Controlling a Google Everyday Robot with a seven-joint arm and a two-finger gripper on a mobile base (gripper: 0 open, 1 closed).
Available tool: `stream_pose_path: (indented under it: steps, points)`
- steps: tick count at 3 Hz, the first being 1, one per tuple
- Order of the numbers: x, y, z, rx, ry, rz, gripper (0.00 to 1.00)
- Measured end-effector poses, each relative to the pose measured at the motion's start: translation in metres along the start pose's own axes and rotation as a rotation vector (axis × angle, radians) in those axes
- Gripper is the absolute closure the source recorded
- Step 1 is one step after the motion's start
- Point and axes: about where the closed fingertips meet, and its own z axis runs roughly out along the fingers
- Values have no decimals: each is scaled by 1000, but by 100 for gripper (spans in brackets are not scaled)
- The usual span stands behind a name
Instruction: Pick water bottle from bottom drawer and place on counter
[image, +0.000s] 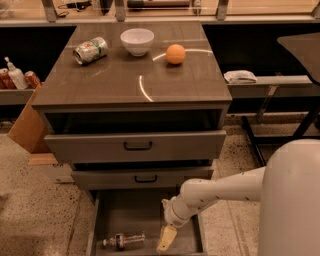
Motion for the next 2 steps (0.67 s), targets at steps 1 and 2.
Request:
stream_pose_path:
  steps: [1, 2]
  points:
    - [0, 0, 0, 0, 0, 0, 0]
    - [2, -4, 15, 14, -18, -18, 0]
